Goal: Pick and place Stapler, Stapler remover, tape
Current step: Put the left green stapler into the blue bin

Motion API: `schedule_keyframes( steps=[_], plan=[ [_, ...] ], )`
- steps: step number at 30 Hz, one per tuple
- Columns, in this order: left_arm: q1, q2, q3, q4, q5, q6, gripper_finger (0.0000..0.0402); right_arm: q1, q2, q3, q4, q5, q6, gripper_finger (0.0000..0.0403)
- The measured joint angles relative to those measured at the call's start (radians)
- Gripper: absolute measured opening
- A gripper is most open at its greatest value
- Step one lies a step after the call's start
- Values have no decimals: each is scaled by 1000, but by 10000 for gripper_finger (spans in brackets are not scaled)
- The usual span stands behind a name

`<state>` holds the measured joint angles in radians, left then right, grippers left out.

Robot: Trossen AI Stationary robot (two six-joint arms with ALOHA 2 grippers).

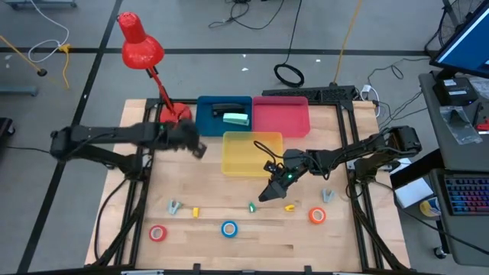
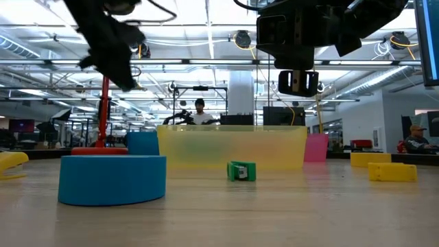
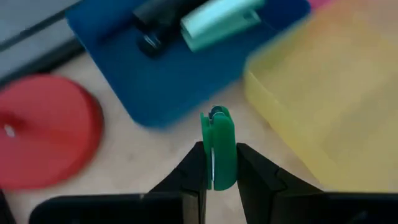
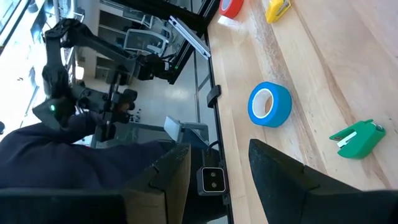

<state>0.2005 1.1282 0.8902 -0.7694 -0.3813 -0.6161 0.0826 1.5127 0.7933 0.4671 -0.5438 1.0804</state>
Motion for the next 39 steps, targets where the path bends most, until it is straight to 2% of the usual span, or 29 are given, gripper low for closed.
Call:
schedule_keyframes(
  steps=[6,13,18,26,35,39],
  plan=[
    [265,155,1,183,139,249,61,0,0,0,0,1,6,155],
    [424,375,1,252,210,347,61,0,0,0,0,1,7,155],
    [452,463,32,285,244,353,61,0,0,0,0,1,7,155],
    [451,534,115,266,251,371,69,0,0,0,0,1,7,155],
    [451,558,120,214,226,360,71,0,0,0,0,-2,7,155],
    [451,558,120,212,220,348,90,0,0,0,0,-2,7,155]
  ],
)
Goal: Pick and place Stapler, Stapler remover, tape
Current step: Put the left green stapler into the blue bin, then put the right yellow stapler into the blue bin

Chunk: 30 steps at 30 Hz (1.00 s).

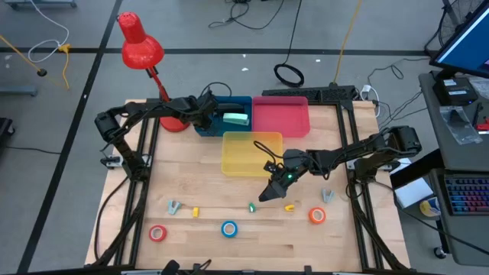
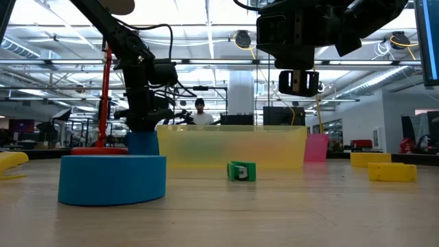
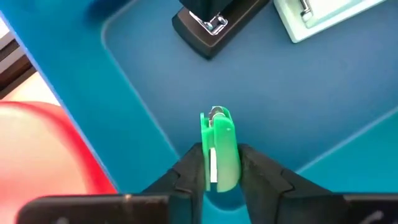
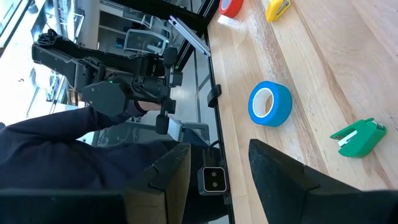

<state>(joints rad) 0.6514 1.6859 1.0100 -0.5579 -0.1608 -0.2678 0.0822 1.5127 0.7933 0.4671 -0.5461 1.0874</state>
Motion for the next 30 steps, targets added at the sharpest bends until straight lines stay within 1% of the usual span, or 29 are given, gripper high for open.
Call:
schedule_keyframes(
  steps=[8,14,20,25,28,30],
  plan=[
    [-2,-12,0,-1,5,-22,175,0,0,0,0,-1,0,155],
    [-2,-86,0,-2,5,-18,216,0,0,0,0,-1,-1,155],
    [-23,-221,0,-2,8,-23,229,0,0,0,70,-1,-11,155],
    [-79,-331,0,-1,75,-29,230,8,-5,0,165,7,-59,155],
    [-129,-383,0,0,101,-29,230,27,-28,0,154,52,-106,155],
    [-165,-411,0,-1,115,-29,230,44,-57,0,107,80,-143,155]
  ],
)
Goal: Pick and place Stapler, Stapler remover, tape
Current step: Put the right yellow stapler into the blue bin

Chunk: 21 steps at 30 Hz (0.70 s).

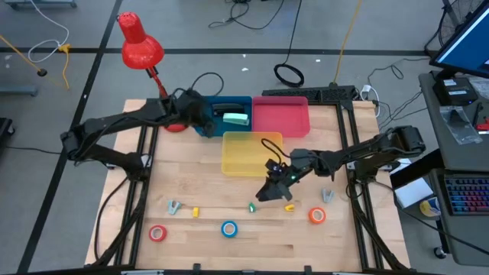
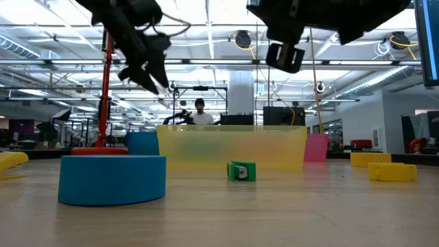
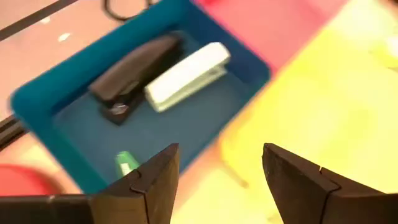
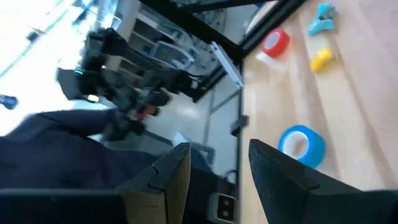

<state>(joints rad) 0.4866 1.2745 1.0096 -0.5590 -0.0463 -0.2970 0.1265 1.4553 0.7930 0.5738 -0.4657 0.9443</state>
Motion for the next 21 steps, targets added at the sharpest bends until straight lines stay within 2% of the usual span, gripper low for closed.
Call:
schedule_keyframes(
  steps=[4,7,13,16,21],
  plan=[
    [-82,-36,0,0,5,0,230,48,-85,-1,-128,106,-70,155],
    [-142,-49,0,4,6,-18,230,95,-164,-1,-258,229,-112,155],
    [-255,-61,0,1,0,-29,230,186,-320,0,-525,433,-118,155],
    [-307,-60,-1,1,-22,-57,230,221,-379,0,-672,495,-80,155],
    [-397,-62,-45,36,-92,-109,230,270,-444,0,-918,517,60,155]
  ],
)
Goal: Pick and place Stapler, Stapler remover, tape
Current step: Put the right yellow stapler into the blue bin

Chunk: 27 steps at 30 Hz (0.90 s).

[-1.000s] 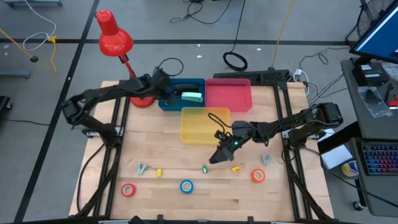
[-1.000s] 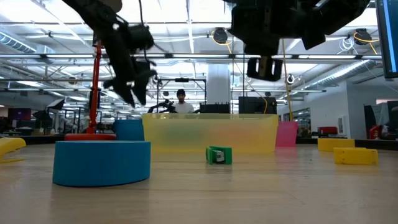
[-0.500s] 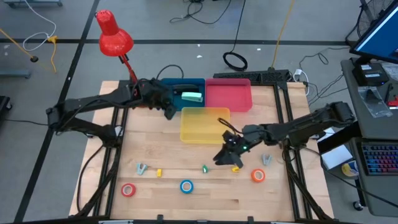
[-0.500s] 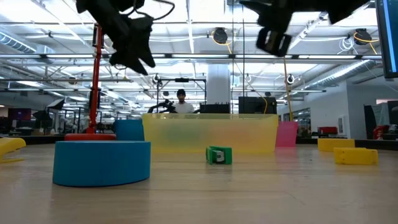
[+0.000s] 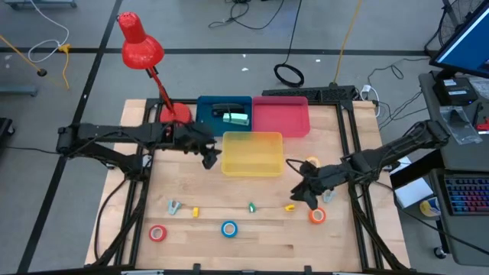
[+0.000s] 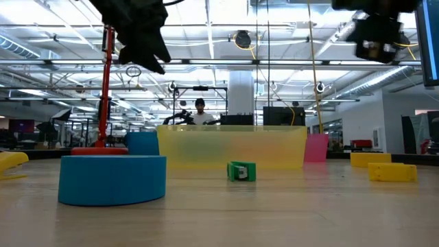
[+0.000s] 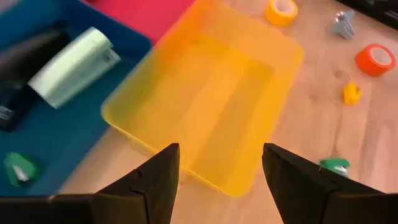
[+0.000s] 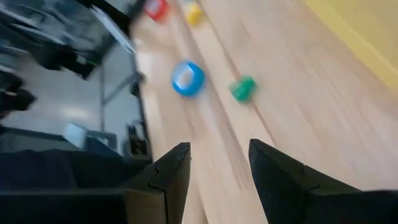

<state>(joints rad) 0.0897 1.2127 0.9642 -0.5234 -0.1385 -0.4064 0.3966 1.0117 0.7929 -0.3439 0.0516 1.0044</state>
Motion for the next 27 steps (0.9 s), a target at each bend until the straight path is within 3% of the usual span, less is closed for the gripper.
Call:
schedule_keyframes(
  steps=[5,15,19,27],
  plan=[
    [-68,-27,-92,76,-12,-79,230,43,-28,0,-168,-3,200,155],
    [-152,-119,-271,272,-20,-155,230,108,-29,1,-313,-3,516,155],
    [-177,-162,-339,330,-20,-183,230,115,-29,1,-310,-3,501,155],
    [-245,-238,-396,360,-51,-209,230,107,3,1,-158,2,250,155]
  ],
)
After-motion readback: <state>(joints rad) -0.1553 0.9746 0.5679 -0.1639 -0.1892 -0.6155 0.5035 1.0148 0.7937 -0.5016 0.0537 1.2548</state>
